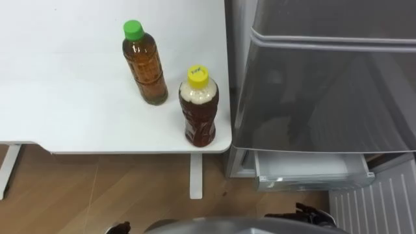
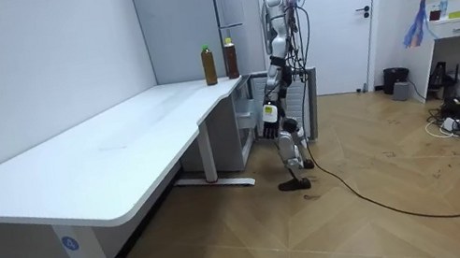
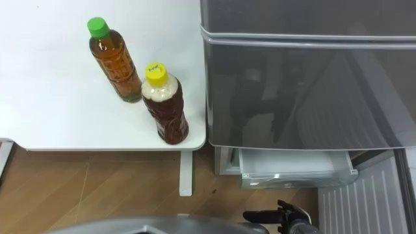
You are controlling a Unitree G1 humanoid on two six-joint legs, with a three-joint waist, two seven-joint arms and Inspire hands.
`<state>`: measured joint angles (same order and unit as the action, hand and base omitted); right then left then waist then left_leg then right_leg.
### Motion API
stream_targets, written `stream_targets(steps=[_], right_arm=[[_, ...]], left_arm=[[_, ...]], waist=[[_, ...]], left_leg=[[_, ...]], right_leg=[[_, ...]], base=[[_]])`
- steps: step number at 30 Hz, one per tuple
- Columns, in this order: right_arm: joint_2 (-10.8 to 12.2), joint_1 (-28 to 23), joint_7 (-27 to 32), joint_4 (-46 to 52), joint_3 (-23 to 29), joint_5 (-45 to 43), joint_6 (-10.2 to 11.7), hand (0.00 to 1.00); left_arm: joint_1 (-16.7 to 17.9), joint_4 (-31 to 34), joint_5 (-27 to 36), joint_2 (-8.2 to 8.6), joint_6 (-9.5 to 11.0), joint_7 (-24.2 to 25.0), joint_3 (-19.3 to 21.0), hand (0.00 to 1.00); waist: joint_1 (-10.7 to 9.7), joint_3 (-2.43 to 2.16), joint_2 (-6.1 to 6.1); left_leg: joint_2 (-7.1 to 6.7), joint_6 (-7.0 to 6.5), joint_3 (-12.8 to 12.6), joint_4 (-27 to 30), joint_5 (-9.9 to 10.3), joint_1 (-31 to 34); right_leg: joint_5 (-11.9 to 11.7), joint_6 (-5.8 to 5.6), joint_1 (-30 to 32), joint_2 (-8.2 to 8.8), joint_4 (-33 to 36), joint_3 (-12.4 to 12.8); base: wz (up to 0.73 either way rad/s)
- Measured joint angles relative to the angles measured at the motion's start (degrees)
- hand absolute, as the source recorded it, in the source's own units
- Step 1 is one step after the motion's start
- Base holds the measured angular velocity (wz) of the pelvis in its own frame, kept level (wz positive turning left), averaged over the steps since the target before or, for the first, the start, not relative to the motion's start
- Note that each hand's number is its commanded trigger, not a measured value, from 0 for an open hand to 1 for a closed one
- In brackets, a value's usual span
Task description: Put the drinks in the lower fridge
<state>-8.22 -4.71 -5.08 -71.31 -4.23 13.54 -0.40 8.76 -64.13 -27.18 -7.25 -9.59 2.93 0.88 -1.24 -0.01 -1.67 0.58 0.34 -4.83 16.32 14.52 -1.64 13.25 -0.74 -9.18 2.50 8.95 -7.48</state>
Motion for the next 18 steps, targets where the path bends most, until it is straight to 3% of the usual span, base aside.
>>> stream_targets(steps=[18], right_arm=[[-0.02,0.14,-0.02,-0.31,-0.06,-0.08,-0.37,0.00]], left_arm=[[1.70,-0.54,1.63,0.10,0.39,-2.59,0.39,0.00]], waist=[[0.05,0.12,0.55]], left_leg=[[0.00,-0.01,0.28,-0.02,0.02,0.04]], right_leg=[[-0.01,-0.01,-0.02,-0.02,0.04,-0.43]], base=[[0.00]])
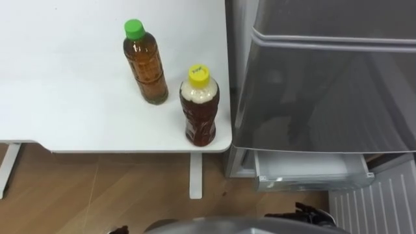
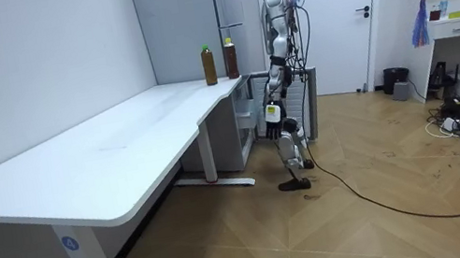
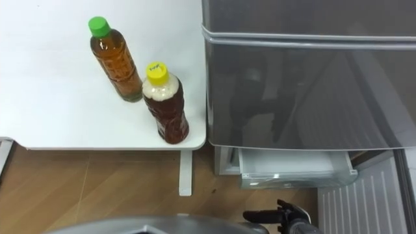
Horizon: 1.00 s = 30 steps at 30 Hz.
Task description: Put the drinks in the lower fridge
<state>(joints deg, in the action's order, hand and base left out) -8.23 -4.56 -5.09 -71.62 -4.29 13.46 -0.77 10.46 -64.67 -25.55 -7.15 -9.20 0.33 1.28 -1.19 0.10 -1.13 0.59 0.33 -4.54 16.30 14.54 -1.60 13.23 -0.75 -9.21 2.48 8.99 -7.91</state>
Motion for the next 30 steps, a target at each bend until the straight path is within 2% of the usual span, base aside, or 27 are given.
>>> stream_targets(steps=[4,7,12,15,19,22,24,26,29,30], right_arm=[[0.01,0.12,0.47,-0.64,0.15,0.35,-0.12,0.00],[0.07,0.13,0.78,-0.76,0.70,0.71,-0.52,0.00],[0.07,0.20,0.78,-0.85,2.16,0.65,-1.75,0.00],[0.03,-0.07,1.33,-0.50,1.68,1.06,-1.95,0.00],[-0.05,-0.91,1.99,0.31,2.23,1.07,-2.85,0.00],[-0.05,-1.05,2.44,0.68,2.34,1.17,-3.07,0.00],[-0.01,-1.06,2.64,0.82,2.56,0.62,-3.07,0.00],[0.04,-1.17,2.94,1.29,2.87,0.46,-3.01,0.00],[-0.24,-2.18,3.92,2.22,3.26,0.39,-2.93,0.00],[-0.38,-2.53,4.47,2.92,3.30,0.37,-2.72,0.00]], left_arm=[[0.51,-0.02,9.70,0.00,0.01,-3.29,1.67,0.00],[0.64,0.15,13.06,0.07,0.03,-5.46,3.30,0.00],[1.21,0.22,23.00,0.31,0.59,-11.28,9.53,0.00],[2.11,3.92,30.02,0.57,1.17,-16.84,13.19,0.00],[3.57,8.75,39.91,0.43,3.73,-24.44,17.18,0.00],[3.96,9.92,45.88,0.01,5.04,-29.53,18.35,0.00],[5.00,12.99,48.32,0.11,5.20,-32.07,18.60,0.00],[5.12,16.01,48.66,0.11,5.98,-35.25,19.03,0.00],[5.23,22.35,48.60,0.11,8.86,-40.05,19.01,0.00],[5.27,24.89,48.59,0.09,10.57,-41.86,19.01,0.00]], waist=[[0.00,0.06,0.18],[0.01,0.10,0.24],[0.12,0.15,0.45],[1.20,0.13,0.37],[3.01,-0.07,0.35],[3.23,-0.18,0.53],[3.18,-0.26,0.71],[3.10,-0.26,0.68],[3.30,-0.33,0.81],[3.63,-0.36,0.87]], left_leg=[[-0.01,0.00,-0.05,0.01,0.00,-0.17],[-0.02,0.00,-0.05,0.02,0.00,-0.23],[-0.10,-0.04,0.02,-0.09,0.04,-0.07],[-0.28,-0.08,-0.06,-0.10,0.02,-0.52],[-0.46,-0.13,-0.03,-0.69,-0.01,-1.22],[-0.44,-0.14,-0.07,-1.20,-0.02,-1.75],[-0.45,-0.15,0.08,-1.64,-0.04,-2.04],[-0.49,-0.15,0.70,-1.80,-0.04,-2.13],[-0.54,-0.14,1.38,-1.41,-0.05,-2.05],[-0.54,-0.13,1.42,-1.39,-0.06,-2.10]], right_leg=[[0.00,0.00,-0.27,0.04,-0.08,-0.14],[0.00,0.00,-0.48,0.04,-0.22,-0.22],[0.01,-0.01,-0.60,0.08,-0.35,-0.28],[0.06,-0.09,-0.64,0.26,-0.56,-0.28],[0.09,-0.15,-0.84,0.43,-0.39,-0.32],[0.08,-0.16,-0.99,0.39,-0.26,-0.34],[0.08,-0.16,-1.17,0.38,-0.24,-0.81],[0.04,-0.22,-1.79,0.41,-0.34,-2.53],[0.01,-0.26,-1.86,0.43,-0.25,-3.82],[0.00,-0.27,-1.86,0.43,-0.23,-3.89]], base=[[0.00],[0.00],[0.00],[0.00],[-0.04],[-0.06],[0.01],[0.14],[0.10],[0.00]])
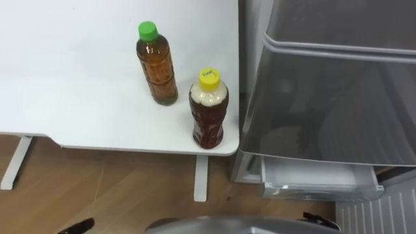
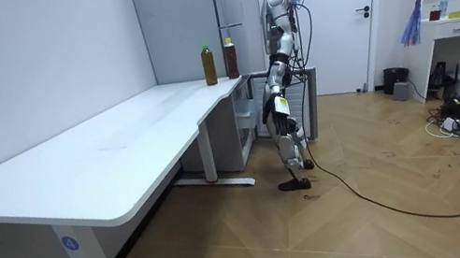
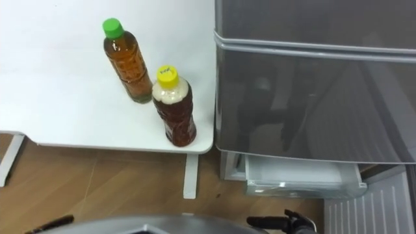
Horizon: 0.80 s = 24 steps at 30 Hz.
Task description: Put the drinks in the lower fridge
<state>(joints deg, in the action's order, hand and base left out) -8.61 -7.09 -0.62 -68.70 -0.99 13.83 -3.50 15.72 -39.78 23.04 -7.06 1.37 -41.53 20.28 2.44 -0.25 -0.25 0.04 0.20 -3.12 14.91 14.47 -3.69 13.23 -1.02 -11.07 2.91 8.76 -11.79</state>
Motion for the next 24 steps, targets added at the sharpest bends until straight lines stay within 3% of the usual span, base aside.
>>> stream_targets(steps=[7,11,14,17,19,22,24], right_arm=[[-0.05,-1.49,0.73,1.07,-0.03,-0.73,1.66,0.00],[0.12,-2.76,0.66,1.57,0.70,-1.03,2.83,0.00],[0.18,-3.45,0.70,1.94,1.28,-1.32,3.83,0.00],[0.00,-3.14,0.54,1.09,1.08,-1.33,4.64,0.00],[0.02,-3.17,0.48,0.52,0.99,-1.54,5.42,0.00],[0.02,-3.09,0.49,-0.09,1.15,-2.22,6.28,0.00],[0.03,-3.09,0.44,-0.15,1.14,-2.15,6.72,0.00]], left_arm=[[-0.02,14.50,-0.12,-0.13,6.57,-9.77,-0.05,0.00],[-0.35,20.88,-2.77,-0.24,7.67,-11.75,0.45,0.00],[-0.42,30.04,-7.15,-0.65,8.22,-12.98,1.66,0.00],[-1.52,37.01,-11.23,-2.23,9.14,-12.37,1.67,0.00],[-2.26,44.00,-19.00,-2.45,9.16,-11.29,1.73,0.00],[-3.21,51.39,-25.70,-2.75,9.96,-9.74,2.13,0.00],[-3.61,55.44,-26.75,-2.74,10.00,-8.12,2.08,0.00]], waist=[[1.14,-0.12,0.38],[1.03,-0.14,0.50],[0.99,-0.12,0.53],[1.00,-0.11,0.71],[1.14,-0.01,0.51],[0.98,0.12,0.35],[0.96,0.03,0.52]], left_leg=[[-0.11,0.00,0.39,-0.14,0.00,-0.38],[-0.22,-0.05,0.88,-0.13,-0.03,-0.24],[-0.25,-0.06,1.29,-0.13,-0.03,-0.23],[-0.27,-0.06,1.42,-0.05,-0.04,-0.17],[-0.35,-0.07,1.53,0.07,-0.04,0.00],[-0.45,-0.09,1.59,-0.03,-0.05,0.11],[-0.48,-0.10,1.76,-0.08,-0.05,0.12]], right_leg=[[0.00,0.00,0.00,-0.02,-0.07,0.00],[-0.02,-0.04,0.07,0.03,-0.09,-0.79],[-0.02,-0.04,0.00,-0.01,-0.08,-1.03],[-0.03,-0.04,0.01,-0.01,-0.12,-1.10],[-0.03,-0.04,0.14,0.00,-0.15,-1.03],[-0.03,-0.06,0.18,0.06,-0.22,-1.08],[-0.04,-0.06,0.15,0.05,-0.31,-1.11]], base=[[-0.05],[0.00],[0.00],[0.00],[0.00],[0.00],[0.00]])
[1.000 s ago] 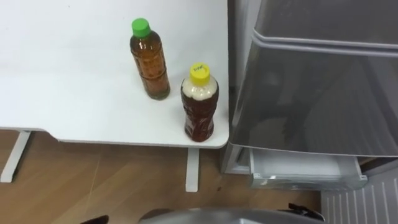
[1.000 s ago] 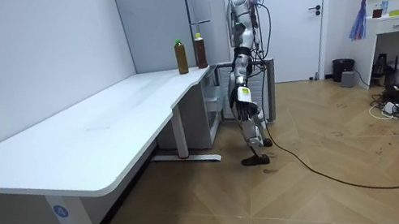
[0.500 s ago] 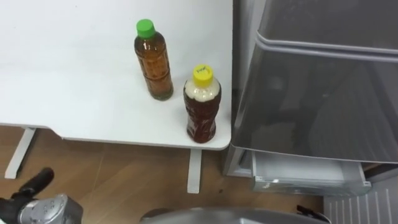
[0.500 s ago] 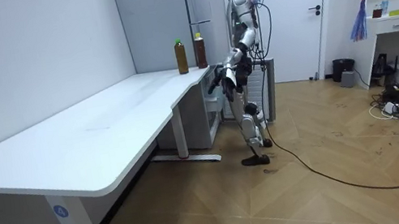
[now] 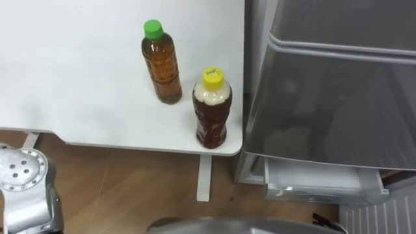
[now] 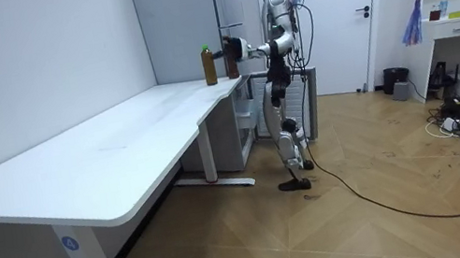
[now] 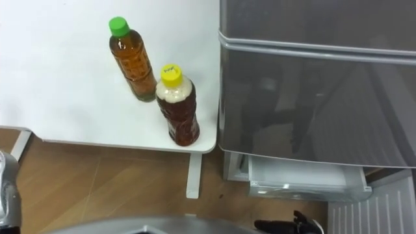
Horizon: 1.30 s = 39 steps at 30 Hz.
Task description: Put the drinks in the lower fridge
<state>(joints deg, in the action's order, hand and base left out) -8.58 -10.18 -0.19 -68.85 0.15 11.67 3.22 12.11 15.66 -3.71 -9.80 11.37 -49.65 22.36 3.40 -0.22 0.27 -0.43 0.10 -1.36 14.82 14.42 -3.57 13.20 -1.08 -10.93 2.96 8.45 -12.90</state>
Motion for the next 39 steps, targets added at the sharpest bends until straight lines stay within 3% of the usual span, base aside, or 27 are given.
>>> stream_targets(steps=[6,8,12,18,24,28,31,39], right_arm=[[-0.37,0.09,-2.03,-0.52,0.02,-0.15,1.18,0.00],[-0.50,0.38,-2.82,-0.88,-0.03,-0.02,1.26,0.00],[-0.50,3.05,-4.63,-3.85,-0.11,-0.16,1.70,0.00],[-0.52,4.86,-4.85,-4.78,-1.02,0.26,1.78,0.00],[-0.60,6.08,-6.27,-5.67,-1.24,-0.44,1.71,0.00],[-0.50,6.88,-6.36,-6.70,-1.26,-0.79,1.36,0.00],[-0.50,7.52,-6.35,-6.78,-1.47,-0.78,0.52,0.00],[-0.29,7.94,-6.23,-6.71,-1.56,-0.79,0.40,0.00]], left_arm=[[-1.93,8.34,-0.98,-0.01,0.15,6.73,-0.25,0.00],[-3.18,8.49,-0.72,-0.32,0.22,9.00,-2.23,0.00],[-4.18,10.08,1.41,-0.33,0.02,19.03,-8.70,0.00],[-6.19,11.08,11.70,-0.33,-0.73,32.54,-14.95,0.00],[-7.61,11.31,17.29,0.26,-3.09,45.70,-18.11,0.00],[-7.74,11.36,19.67,0.27,-6.05,52.75,-20.24,0.00],[-7.74,11.38,20.03,0.26,-7.59,56.88,-20.59,0.00],[-7.75,12.64,23.07,0.07,-9.14,64.08,-21.39,0.00]], waist=[[-0.43,0.08,0.19],[-1.04,0.29,0.17],[-2.37,0.67,0.05],[-4.64,0.34,0.11],[-4.99,0.49,-0.25],[-5.71,0.57,-0.44],[-6.29,0.56,-0.50],[-6.88,0.41,-0.81]], left_leg=[[-0.04,0.00,0.42,0.71,0.00,0.39],[-0.18,-0.07,0.90,0.68,-0.05,0.51],[-0.38,-0.26,1.55,0.97,-0.25,1.46],[-0.31,-0.24,1.61,1.06,-0.42,2.82],[-0.29,-0.25,1.20,0.39,-0.47,1.94],[-0.27,-0.25,0.98,-0.06,-0.47,1.98],[-0.21,-0.25,0.44,-0.11,-0.47,1.96],[-0.20,-0.25,0.37,-0.18,-0.47,1.86]], right_leg=[[-0.01,0.00,-0.09,-0.02,-0.11,-0.16],[-0.01,-0.01,-0.22,0.07,-0.13,-0.85],[-0.08,-0.13,0.16,0.17,-0.19,-1.40],[-0.12,-0.12,1.04,0.12,0.23,-1.33],[-0.12,-0.12,1.64,0.17,0.18,-0.45],[-0.13,-0.13,1.94,0.17,0.18,-0.34],[-0.13,-0.14,1.99,0.19,0.17,-0.09],[-0.13,-0.14,2.12,0.19,0.16,0.12]], base=[[0.03],[0.18],[0.08],[0.00],[-0.07],[-0.02],[-0.06],[-0.01]])
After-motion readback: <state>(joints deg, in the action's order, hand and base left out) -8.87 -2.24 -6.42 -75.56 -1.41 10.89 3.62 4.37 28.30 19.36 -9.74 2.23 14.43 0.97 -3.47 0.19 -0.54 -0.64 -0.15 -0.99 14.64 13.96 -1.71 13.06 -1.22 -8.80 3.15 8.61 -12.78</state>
